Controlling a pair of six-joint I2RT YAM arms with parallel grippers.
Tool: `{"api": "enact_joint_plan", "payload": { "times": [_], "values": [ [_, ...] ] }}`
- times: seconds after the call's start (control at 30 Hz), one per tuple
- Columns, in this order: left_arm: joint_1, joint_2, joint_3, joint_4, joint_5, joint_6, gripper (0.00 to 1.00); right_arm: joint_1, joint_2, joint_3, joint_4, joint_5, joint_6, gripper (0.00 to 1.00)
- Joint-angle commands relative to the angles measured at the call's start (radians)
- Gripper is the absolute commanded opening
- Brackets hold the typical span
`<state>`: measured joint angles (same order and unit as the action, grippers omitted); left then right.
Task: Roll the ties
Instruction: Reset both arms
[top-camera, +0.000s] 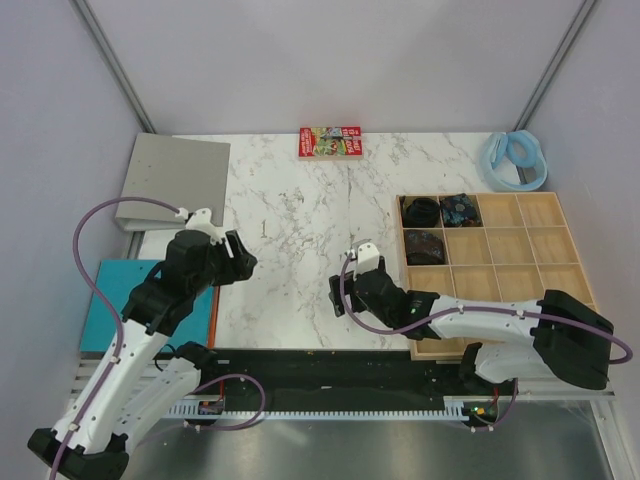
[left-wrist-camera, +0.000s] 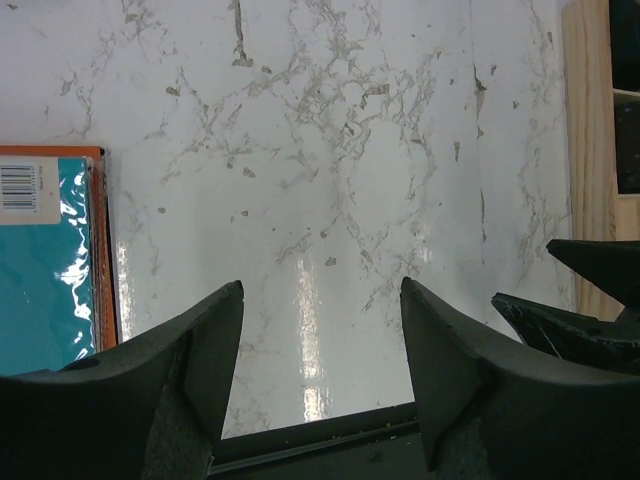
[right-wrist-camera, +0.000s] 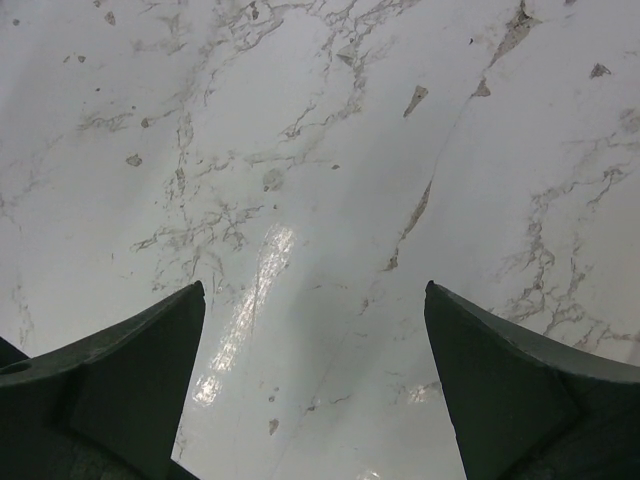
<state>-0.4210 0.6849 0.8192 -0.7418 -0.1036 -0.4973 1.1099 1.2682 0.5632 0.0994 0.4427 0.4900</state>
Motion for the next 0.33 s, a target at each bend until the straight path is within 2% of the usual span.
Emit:
{"api": "enact_joint_plan", "payload": {
  "times": [0.0,0.3],
  "values": [
    [0.005,-0.018,-0.006,0.055,-0.022,0.025,0.7,0.004,0.025,0.0,0.088,0.016,-0.025,0.98],
    [0.005,-0.018,-0.005,0.055,-0.022,0.026,0.7,0.004,-0.029,-0.066,0.152,0.036,-0.015,0.98]
  ]
}}
